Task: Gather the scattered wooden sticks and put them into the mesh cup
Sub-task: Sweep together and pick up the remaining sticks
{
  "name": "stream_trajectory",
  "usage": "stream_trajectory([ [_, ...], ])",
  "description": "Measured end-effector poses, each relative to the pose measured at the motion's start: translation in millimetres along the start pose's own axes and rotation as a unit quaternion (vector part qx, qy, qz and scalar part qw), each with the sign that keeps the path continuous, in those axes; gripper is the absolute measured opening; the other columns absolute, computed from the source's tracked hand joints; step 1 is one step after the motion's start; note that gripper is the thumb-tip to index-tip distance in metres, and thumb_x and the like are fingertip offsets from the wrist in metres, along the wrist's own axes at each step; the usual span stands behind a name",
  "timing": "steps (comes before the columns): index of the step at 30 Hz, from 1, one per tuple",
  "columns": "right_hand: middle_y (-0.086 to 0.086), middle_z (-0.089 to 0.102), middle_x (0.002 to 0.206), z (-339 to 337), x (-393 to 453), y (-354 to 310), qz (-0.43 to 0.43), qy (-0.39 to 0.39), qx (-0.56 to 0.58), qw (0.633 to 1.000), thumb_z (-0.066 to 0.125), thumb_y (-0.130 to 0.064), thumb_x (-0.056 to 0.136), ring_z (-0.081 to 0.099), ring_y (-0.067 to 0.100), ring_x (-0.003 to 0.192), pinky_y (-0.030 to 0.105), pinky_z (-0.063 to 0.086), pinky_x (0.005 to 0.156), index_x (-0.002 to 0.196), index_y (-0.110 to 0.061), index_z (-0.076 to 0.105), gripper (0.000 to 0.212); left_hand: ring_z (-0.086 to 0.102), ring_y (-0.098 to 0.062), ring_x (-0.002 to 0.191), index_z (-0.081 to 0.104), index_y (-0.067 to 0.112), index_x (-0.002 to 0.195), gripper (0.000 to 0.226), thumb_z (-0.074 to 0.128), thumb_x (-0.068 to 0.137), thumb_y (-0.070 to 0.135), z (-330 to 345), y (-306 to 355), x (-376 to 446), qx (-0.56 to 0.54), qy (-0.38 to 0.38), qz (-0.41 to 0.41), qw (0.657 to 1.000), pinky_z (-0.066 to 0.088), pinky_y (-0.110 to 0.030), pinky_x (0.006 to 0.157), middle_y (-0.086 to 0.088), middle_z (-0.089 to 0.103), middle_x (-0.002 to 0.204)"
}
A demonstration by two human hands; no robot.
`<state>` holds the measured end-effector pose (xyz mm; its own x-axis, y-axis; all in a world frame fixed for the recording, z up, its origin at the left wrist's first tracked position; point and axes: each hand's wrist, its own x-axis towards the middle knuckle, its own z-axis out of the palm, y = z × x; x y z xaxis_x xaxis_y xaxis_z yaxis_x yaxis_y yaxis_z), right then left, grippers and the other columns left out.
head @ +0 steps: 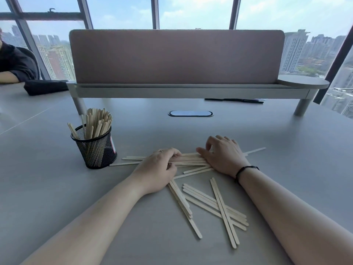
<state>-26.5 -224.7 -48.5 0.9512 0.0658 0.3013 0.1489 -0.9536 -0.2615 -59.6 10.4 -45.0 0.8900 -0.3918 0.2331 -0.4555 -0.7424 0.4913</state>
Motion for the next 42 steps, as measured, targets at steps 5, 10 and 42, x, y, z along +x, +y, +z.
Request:
stream_trajectory([
  [5,-0.008,0.052,0.095,-5,-23,-5,-0.027,0.016,0.072,0.997,0.054,-0.06,0.09,0.059,0.023,0.086,0.033,0.041,0.075,0.088,-0.029,0.061,0.032,0.054,-0.007,0.118,0.057,0.031,0.129,0.061,0.057,0.083,0.071,-3,-3,-2,0.003,-0.026,0.002,1.0,0.043,-0.029,0.099,0.013,0.064,0.124],
  [10,-0.012,0.049,0.132,-15,-43,-8,-0.032,-0.038,0.117,0.992,0.043,-0.086,0.074,0.056,0.014,0.115,0.039,0.045,0.099,0.133,-0.044,0.049,0.072,0.042,-0.002,0.129,0.043,0.036,0.146,0.121,0.05,0.044,0.1,-16,-2,-11,-0.022,-0.102,0.031,0.994,0.032,-0.024,0.108,0.018,0.05,0.135],
  [42,-0.007,0.053,0.091,-9,-31,-24,-0.069,-0.055,0.019,0.996,0.059,-0.07,0.079,0.046,0.016,0.082,0.031,0.032,0.07,0.088,-0.028,0.053,0.043,0.041,-0.017,0.126,0.058,0.022,0.132,0.054,0.061,0.09,0.056,6,1,0,0.04,-0.039,0.02,0.998,0.033,-0.032,0.108,0.002,0.05,0.126],
])
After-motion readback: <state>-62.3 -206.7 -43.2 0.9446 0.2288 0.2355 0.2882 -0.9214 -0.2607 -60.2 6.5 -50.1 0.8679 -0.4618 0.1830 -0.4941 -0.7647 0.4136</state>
